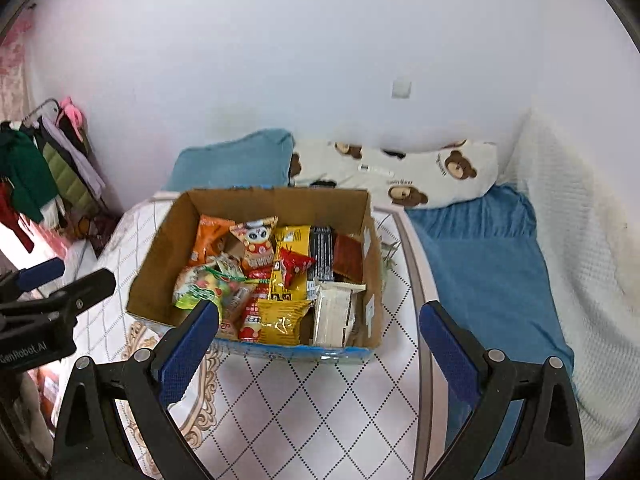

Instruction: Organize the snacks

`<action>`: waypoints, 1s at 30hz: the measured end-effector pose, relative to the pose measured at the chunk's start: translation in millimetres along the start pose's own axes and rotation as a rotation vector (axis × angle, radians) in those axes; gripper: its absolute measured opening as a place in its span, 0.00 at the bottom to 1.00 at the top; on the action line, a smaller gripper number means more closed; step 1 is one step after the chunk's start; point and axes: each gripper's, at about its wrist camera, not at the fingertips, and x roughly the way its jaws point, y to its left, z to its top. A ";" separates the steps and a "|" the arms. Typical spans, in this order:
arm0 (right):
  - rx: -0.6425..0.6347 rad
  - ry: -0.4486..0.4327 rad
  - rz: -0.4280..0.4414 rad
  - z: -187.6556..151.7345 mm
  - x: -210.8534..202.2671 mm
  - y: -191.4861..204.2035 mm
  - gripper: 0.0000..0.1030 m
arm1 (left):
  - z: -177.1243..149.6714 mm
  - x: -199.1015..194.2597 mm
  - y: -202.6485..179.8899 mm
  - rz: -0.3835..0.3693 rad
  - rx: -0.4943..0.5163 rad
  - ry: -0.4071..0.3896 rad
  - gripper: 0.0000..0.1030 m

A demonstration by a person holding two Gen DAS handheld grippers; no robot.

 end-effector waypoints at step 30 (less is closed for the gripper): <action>0.012 -0.128 -0.016 -32.8 -108.5 -1.7 1.00 | -40.6 -71.1 -6.9 -0.007 0.018 -0.094 0.96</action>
